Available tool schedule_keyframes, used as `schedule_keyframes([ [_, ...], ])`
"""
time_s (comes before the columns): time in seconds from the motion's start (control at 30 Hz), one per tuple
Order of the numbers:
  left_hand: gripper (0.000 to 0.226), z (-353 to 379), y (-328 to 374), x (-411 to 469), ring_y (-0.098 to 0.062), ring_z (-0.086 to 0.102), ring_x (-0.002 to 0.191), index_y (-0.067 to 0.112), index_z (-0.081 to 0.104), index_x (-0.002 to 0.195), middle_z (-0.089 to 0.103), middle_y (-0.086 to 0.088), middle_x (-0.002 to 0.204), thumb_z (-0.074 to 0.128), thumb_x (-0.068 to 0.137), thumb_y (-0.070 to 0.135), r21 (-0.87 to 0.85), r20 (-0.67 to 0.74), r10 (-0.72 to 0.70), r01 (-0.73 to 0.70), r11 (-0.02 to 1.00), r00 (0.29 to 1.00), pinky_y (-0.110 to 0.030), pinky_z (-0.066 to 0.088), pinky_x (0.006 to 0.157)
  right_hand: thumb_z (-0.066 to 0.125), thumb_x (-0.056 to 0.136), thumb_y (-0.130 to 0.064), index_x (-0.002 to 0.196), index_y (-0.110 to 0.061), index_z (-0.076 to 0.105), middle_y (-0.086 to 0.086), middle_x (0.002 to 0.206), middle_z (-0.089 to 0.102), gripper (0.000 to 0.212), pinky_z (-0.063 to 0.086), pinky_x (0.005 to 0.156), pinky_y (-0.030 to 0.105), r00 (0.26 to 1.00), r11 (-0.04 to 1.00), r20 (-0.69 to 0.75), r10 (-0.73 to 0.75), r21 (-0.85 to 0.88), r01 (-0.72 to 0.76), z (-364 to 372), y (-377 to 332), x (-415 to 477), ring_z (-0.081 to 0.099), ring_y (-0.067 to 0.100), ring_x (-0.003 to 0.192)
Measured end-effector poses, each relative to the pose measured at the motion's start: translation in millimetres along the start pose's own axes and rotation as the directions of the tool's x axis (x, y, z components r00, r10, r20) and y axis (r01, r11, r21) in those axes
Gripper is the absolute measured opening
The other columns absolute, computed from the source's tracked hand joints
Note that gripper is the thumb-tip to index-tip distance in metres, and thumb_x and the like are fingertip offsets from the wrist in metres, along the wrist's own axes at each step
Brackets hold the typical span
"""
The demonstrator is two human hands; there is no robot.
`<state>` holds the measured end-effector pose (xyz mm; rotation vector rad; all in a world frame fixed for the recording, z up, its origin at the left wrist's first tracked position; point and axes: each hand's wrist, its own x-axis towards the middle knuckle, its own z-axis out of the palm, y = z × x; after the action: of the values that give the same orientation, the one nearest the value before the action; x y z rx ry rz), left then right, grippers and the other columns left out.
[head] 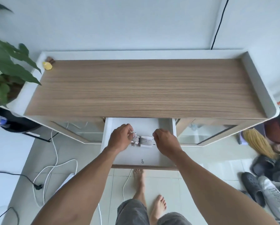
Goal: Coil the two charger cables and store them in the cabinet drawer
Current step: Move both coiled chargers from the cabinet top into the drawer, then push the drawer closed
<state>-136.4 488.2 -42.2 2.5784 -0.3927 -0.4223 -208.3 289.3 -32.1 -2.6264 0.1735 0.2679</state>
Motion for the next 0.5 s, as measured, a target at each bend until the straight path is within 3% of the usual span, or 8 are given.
schedule_keyframes([
  [0.1, 0.004, -19.6, 22.0, -11.9, -0.023, 0.064, 0.080, 0.018, 0.063, 0.089, 0.068, 0.002, 0.086, 0.062, 0.086, 0.015, 0.012, -0.051, 0.018, -0.018, 1.000, 0.999, -0.034, 0.050, 0.071, 0.040, 0.097, -0.026, 0.097, -0.014, 0.062, 0.004, 0.102, 0.067, 0.025, 0.049, 0.072, 0.036, 0.998, 1.000, -0.065, -0.014, -0.010, 0.013, -20.2, -8.9, -12.0, 0.062, 0.030, 0.090],
  [0.23, 0.003, -38.1, 45.8, -27.8, -0.020, 0.063, 0.077, 0.020, 0.063, 0.085, 0.063, 0.009, 0.077, 0.064, 0.084, 0.017, 0.049, -0.098, 0.069, -0.065, 0.997, 0.993, -0.031, 0.050, 0.068, 0.044, 0.094, -0.026, 0.097, -0.017, 0.067, 0.003, 0.103, 0.069, 0.025, 0.050, 0.073, 0.034, 0.995, 0.999, -0.093, -0.042, -0.013, 0.041, -40.9, -24.3, -27.6, 0.064, 0.030, 0.091],
  [0.4, 0.003, -48.6, 66.5, -46.9, -0.018, 0.061, 0.075, 0.022, 0.063, 0.084, 0.060, 0.011, 0.074, 0.062, 0.084, 0.018, 0.064, -0.147, 0.131, -0.123, 0.990, 0.980, -0.030, 0.048, 0.066, 0.045, 0.095, -0.027, 0.101, -0.017, 0.067, 0.003, 0.104, 0.068, 0.025, 0.045, 0.071, 0.032, 0.992, 0.999, -0.116, -0.044, -0.031, 0.041, -54.6, -39.0, -46.3, 0.063, 0.030, 0.093],
  [0.5, 0.004, -49.2, 69.3, -59.5, -0.020, 0.063, 0.075, 0.021, 0.061, 0.090, 0.063, 0.010, 0.076, 0.061, 0.086, 0.021, 0.029, -0.166, 0.099, -0.095, 0.995, 0.981, -0.030, 0.048, 0.066, 0.045, 0.095, -0.032, 0.099, -0.017, 0.067, 0.003, 0.101, 0.068, 0.027, 0.044, 0.070, 0.032, 0.992, 1.000, -0.123, -0.020, -0.013, 0.018, -57.6, -44.2, -55.7, 0.062, 0.030, 0.091],
])
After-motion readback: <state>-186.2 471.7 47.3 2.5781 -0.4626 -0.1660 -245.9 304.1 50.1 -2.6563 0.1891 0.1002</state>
